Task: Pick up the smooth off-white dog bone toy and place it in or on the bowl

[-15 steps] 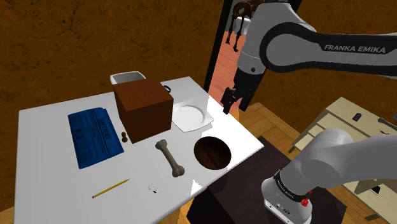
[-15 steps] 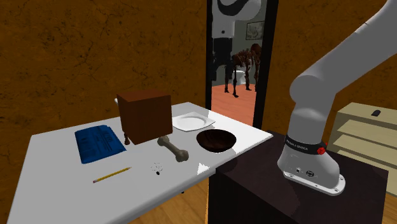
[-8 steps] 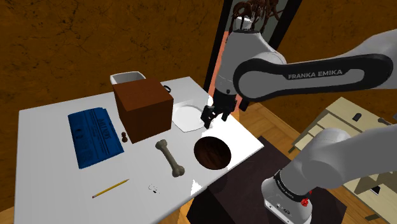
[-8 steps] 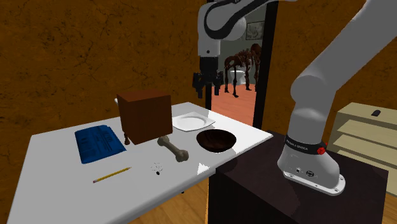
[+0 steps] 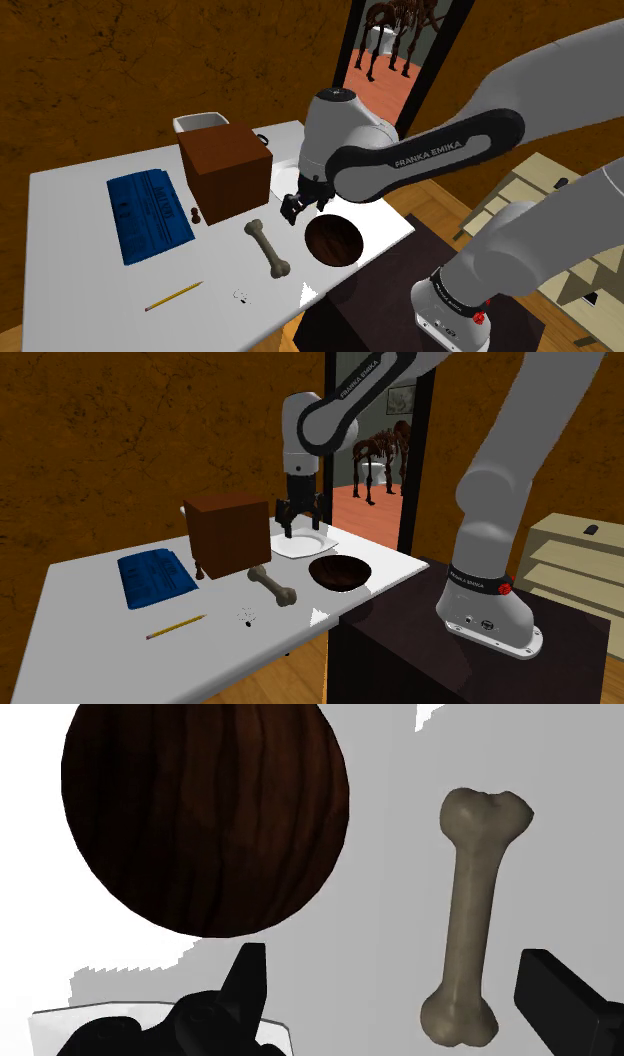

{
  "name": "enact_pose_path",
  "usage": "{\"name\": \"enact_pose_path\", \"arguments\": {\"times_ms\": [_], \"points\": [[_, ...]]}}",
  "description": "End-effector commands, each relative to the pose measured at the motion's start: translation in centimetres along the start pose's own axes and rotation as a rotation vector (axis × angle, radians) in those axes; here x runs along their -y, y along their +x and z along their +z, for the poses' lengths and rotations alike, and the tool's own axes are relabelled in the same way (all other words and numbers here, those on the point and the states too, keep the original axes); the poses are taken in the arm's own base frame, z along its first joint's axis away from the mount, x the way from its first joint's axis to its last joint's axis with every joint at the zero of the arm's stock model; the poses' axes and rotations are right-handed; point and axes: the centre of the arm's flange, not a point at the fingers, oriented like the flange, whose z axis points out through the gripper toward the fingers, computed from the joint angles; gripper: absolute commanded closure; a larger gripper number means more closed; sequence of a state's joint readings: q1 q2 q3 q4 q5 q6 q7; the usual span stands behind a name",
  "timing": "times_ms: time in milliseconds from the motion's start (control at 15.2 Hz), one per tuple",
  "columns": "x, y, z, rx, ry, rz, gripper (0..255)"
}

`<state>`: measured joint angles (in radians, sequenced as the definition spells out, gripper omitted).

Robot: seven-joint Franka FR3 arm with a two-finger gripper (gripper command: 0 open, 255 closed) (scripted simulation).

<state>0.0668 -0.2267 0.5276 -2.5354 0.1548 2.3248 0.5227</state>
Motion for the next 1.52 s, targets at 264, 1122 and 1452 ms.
{"name": "enact_pose_path", "arguments": {"times_ms": [264, 1122, 1452], "points": [[4.9, 1.8, 6.1, -0.027, -0.014, -0.007, 0], [8.8, 3.4, 14.9, -0.047, -0.027, -0.013, 0], [8.8, 3.4, 14.9, -0.047, -0.027, -0.013, 0]]}}
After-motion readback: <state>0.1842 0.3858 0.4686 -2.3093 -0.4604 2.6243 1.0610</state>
